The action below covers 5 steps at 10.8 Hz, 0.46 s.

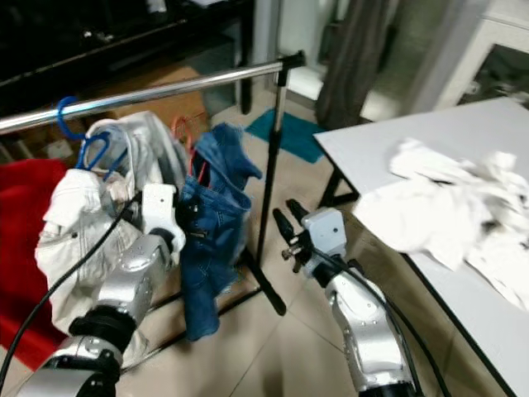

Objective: Hang hanger

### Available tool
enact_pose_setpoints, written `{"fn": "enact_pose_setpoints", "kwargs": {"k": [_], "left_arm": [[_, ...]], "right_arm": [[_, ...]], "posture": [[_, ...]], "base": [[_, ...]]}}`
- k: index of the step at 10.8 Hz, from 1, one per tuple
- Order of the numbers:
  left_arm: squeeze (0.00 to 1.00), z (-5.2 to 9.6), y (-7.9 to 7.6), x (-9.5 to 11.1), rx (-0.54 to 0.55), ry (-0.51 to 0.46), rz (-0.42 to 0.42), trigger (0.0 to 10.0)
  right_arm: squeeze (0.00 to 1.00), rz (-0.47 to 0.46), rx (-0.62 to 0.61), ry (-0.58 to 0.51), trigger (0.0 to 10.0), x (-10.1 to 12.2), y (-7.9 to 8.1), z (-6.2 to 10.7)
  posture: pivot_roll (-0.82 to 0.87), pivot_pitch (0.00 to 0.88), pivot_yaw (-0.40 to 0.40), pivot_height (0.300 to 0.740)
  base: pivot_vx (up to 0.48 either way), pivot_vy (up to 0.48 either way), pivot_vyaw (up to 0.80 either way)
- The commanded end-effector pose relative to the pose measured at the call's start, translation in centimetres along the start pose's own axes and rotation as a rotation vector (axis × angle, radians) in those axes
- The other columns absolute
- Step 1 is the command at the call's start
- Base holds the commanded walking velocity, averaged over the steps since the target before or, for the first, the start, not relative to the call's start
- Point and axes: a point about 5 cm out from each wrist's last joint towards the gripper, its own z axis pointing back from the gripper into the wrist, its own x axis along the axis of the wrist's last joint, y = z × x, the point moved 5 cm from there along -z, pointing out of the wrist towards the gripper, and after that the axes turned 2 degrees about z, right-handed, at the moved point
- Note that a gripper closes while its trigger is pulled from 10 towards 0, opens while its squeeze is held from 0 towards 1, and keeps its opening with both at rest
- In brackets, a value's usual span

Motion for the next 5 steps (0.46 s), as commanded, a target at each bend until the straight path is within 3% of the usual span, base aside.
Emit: {"fn": "enact_pose_setpoints", "kwargs": {"k": [1,4,5], "left_arm": [[0.0,-0.23,-0.36,1.46,-0.005,-0.054,0.01,10.0],[0.0,-0.22,-0.46,1.5,-0.011,-0.057,0.003,10.0],[0.0,-0.21,-0.46,1.51,-0.01,-0.057,0.002,10.0]], "right_arm": [[0.0,0.007,-0.006,-0.003,10.0,0.28,-0.36,0.14],[0.0,0.011,-0.005,-0.003,10.0,0.32,-0.42,0.16],[0.0,0.011,-0.005,-0.003,10.0,0.33,-0.4,0.16]], "posture": [[0.04,0.0,-0.008,0.723],[0.04,0.001,-0.012,0.723],[0.04,0.001,-0.013,0.723]], "base": [[0.0,0.0,0.0],[0.0,0.246,0.0],[0.0,0.0,0.0]]}}
